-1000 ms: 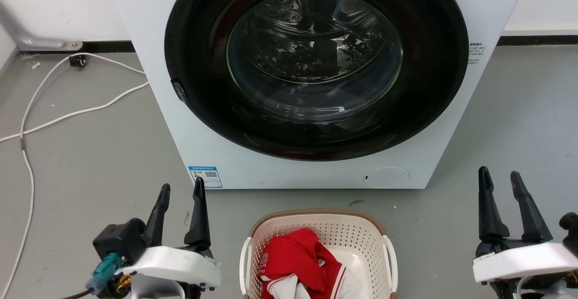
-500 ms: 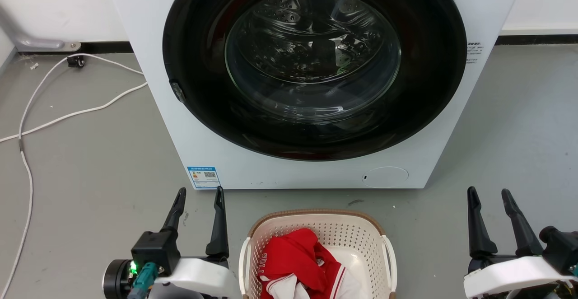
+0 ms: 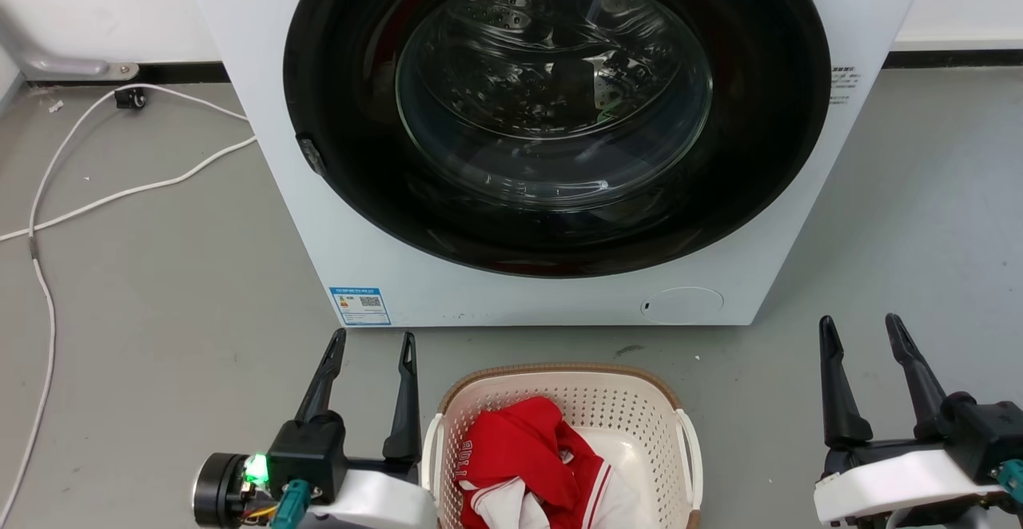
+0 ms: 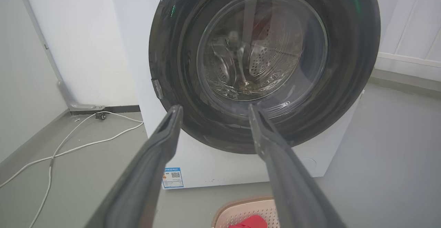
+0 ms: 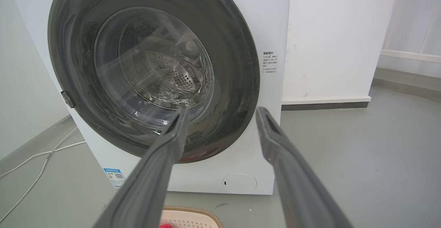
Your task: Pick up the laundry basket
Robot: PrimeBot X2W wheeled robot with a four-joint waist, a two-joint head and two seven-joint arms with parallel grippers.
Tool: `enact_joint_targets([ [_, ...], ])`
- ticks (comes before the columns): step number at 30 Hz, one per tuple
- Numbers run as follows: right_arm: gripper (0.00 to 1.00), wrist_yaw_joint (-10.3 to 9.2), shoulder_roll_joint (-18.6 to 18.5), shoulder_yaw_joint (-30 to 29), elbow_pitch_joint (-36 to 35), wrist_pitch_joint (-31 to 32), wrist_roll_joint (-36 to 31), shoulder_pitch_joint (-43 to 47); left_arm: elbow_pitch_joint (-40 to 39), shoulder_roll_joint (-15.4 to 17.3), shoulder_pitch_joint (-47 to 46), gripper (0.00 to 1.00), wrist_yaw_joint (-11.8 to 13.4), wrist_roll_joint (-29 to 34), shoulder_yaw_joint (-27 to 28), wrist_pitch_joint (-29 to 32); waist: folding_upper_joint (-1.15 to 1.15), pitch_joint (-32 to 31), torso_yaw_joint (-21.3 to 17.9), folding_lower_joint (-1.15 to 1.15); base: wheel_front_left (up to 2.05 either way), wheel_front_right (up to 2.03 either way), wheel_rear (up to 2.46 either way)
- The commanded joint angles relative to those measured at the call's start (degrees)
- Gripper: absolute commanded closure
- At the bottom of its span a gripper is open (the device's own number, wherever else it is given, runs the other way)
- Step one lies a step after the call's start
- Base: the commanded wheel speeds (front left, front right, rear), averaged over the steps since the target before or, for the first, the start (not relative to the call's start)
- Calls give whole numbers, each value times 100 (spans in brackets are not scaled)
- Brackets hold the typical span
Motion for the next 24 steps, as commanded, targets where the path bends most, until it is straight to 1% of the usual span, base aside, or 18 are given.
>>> enact_joint_targets([
  [1,0,-2,-9,-14,-33,-53,-112,-33,-72,-15,-21,0,-17,35,17,-46,0,2,1,0,0,0,0],
  [4,0,-2,-9,-56,31,-84,-148,-1,-104,-206,105,0,-222,-171,246,-84,0,10,9,0,0,0,0],
  [8,0,-2,-8,-122,174,-127,6,24,-84,-412,233,0,-635,-108,585,-134,0,14,14,0,0,0,0],
  [11,0,-2,-8,-136,311,-162,77,36,-18,-574,321,0,-909,31,834,-164,0,13,14,0,0,0,0],
  [17,0,-2,-7,-134,406,-228,-114,5,60,-861,476,0,-1367,409,1247,-229,0,27,2,0,0,0,0],
  [21,0,-2,-7,-132,425,-265,-287,16,221,-977,539,0,-1669,635,1372,-272,0,31,3,0,0,0,0],
  [24,0,-2,-7,-144,426,-309,-423,30,294,-1010,513,0,-1801,943,1370,-301,0,33,16,0,0,0,0],
])
